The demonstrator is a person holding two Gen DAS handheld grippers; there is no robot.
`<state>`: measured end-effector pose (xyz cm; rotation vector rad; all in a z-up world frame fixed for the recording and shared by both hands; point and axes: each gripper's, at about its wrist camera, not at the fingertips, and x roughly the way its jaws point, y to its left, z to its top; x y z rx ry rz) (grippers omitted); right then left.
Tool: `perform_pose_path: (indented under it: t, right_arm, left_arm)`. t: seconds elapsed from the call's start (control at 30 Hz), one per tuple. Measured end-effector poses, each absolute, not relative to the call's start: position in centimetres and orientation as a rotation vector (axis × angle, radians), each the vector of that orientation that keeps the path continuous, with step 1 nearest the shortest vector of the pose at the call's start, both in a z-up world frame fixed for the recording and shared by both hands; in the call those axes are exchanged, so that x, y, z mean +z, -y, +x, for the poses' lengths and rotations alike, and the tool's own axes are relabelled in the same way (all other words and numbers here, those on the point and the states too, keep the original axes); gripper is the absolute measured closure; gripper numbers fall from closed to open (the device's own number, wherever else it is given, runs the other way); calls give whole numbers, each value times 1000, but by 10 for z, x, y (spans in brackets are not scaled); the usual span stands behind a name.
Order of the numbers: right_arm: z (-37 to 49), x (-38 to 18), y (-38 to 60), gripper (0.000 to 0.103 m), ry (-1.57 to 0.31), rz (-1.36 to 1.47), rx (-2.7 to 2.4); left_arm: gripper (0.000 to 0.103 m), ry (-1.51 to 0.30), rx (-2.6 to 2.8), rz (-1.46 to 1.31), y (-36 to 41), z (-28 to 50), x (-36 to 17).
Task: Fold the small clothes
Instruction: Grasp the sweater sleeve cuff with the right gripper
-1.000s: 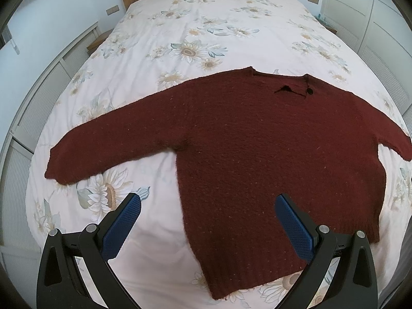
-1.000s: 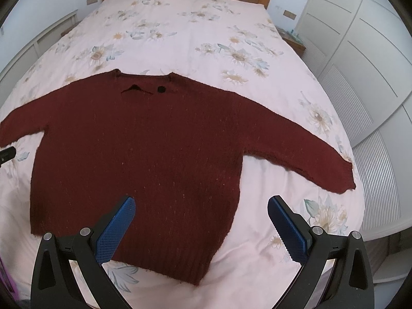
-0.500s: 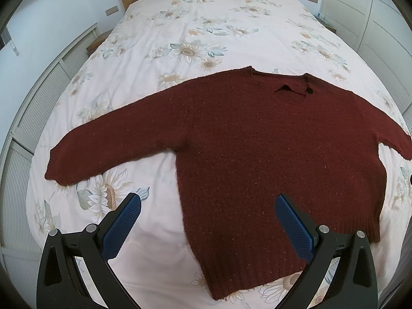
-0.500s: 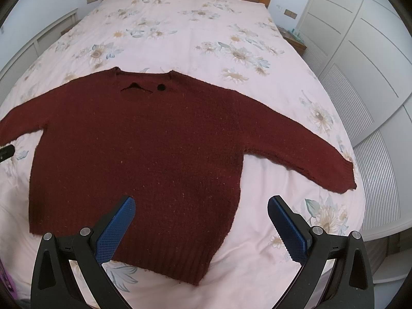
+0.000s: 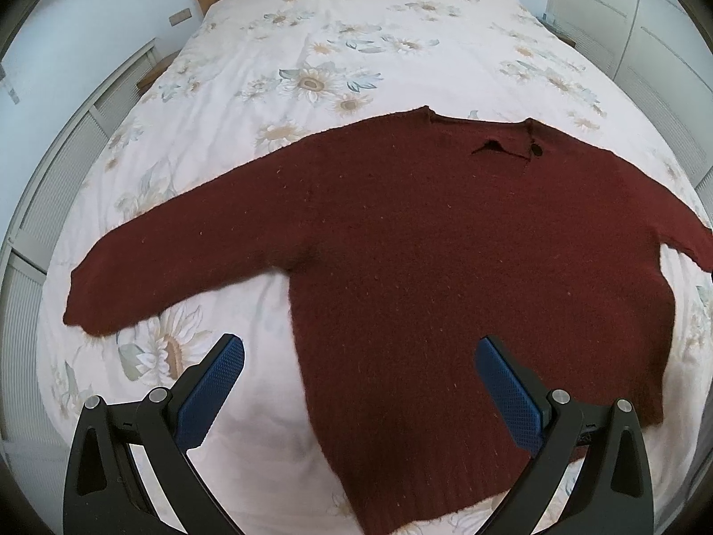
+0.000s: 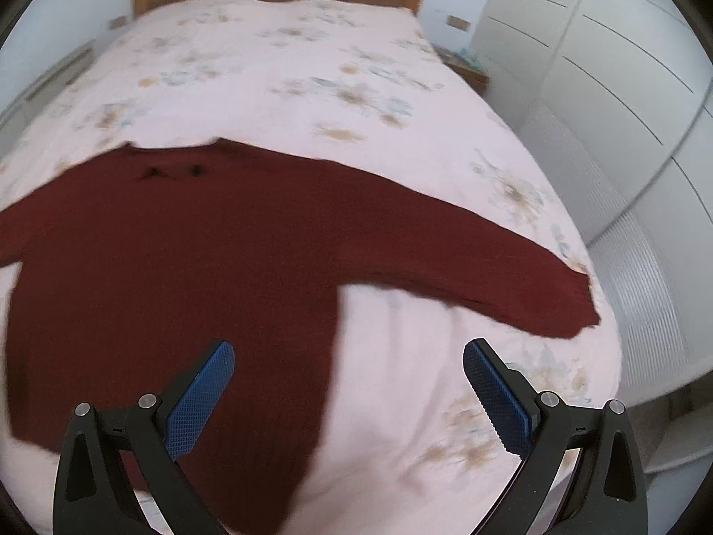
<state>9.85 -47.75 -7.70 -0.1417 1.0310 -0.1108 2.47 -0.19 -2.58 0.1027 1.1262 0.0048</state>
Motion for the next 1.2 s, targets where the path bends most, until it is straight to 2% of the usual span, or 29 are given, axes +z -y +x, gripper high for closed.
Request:
perform_pose_path:
  t: [0.33, 0.6, 0.8, 0.9, 0.93, 0.97, 1.0, 1.03, 1.2]
  right_arm:
    - [155, -159, 639, 1, -1151, 156, -376]
    - [174, -198, 740, 1, -1122, 498, -576]
    - [183, -220, 778, 3, -1106, 669, -590]
    - [184, -217, 787, 28, -1097, 695, -602]
    - [185, -215, 790, 46, -1096, 700, -600]
    - [186, -211, 792, 73, -1090, 701, -588]
    - [188, -206, 793, 85, -1084, 697, -565]
    - [190, -200, 792, 89, -1082, 684, -547]
    - [195, -150, 755, 90, -1018, 521, -463]
  left_arm:
    - [1, -1136, 26, 98, 2, 62, -45]
    - [1, -1164, 47, 36, -5, 79, -65]
    - [1, -1194, 77, 13, -16, 84, -76]
    - [1, -1207, 85, 12, -21, 85, -81]
    - [1, -1212, 85, 17, -22, 84, -83]
    - [1, -1217, 85, 25, -22, 84, -85]
    - [1, -1221, 83, 32, -23, 84, -86]
    - [1, -1224, 73, 39, -23, 83, -88]
    - [1, -1224, -8, 54, -20, 78, -92]
